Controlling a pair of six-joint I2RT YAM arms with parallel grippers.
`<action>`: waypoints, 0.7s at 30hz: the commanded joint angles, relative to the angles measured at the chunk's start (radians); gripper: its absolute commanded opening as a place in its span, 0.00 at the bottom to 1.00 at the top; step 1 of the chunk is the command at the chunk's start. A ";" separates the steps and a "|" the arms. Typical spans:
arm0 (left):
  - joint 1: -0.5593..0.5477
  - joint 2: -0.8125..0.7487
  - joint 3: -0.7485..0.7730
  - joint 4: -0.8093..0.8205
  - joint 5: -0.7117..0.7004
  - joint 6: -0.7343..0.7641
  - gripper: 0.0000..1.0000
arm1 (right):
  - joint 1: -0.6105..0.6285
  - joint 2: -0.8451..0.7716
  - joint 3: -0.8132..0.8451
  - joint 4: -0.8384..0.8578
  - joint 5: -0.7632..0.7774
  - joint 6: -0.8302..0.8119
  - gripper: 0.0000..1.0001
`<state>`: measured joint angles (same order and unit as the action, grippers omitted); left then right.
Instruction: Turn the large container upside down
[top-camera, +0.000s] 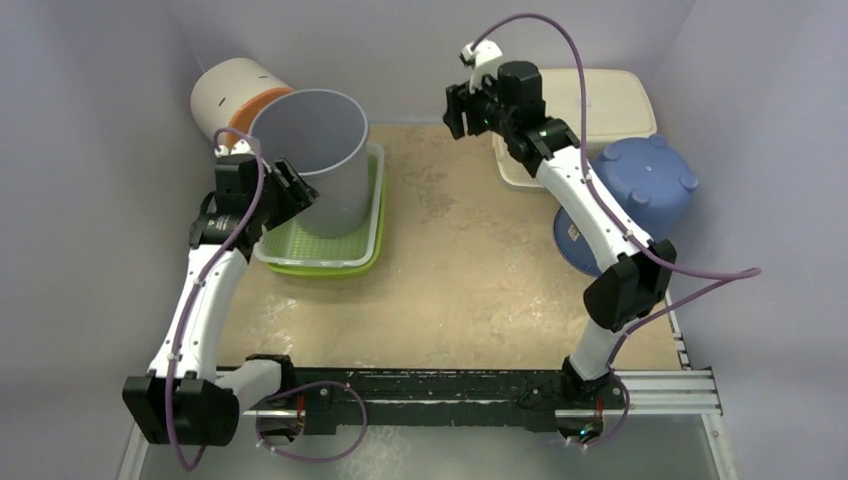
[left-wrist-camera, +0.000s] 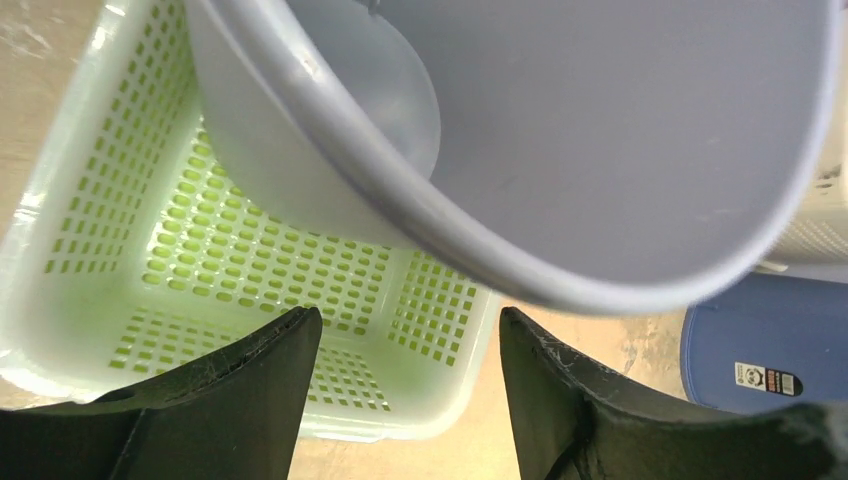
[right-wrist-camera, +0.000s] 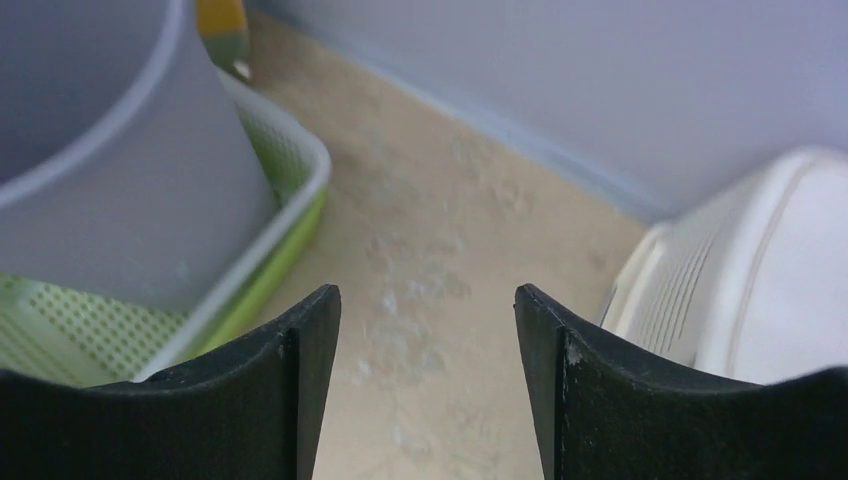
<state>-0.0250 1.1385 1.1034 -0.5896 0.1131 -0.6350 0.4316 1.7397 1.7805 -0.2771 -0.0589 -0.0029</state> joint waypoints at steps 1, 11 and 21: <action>0.010 -0.110 0.085 -0.023 -0.098 -0.009 0.66 | 0.063 0.072 0.224 -0.064 -0.104 -0.101 0.67; 0.010 -0.220 0.111 -0.125 -0.264 -0.038 0.66 | 0.172 0.246 0.470 -0.138 -0.175 -0.041 0.68; 0.011 -0.193 0.207 -0.095 -0.309 -0.046 0.66 | 0.201 0.268 0.443 -0.036 -0.260 0.099 0.69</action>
<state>-0.0216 0.9432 1.2228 -0.7254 -0.1589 -0.6731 0.6376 2.0541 2.2078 -0.4091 -0.2565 0.0097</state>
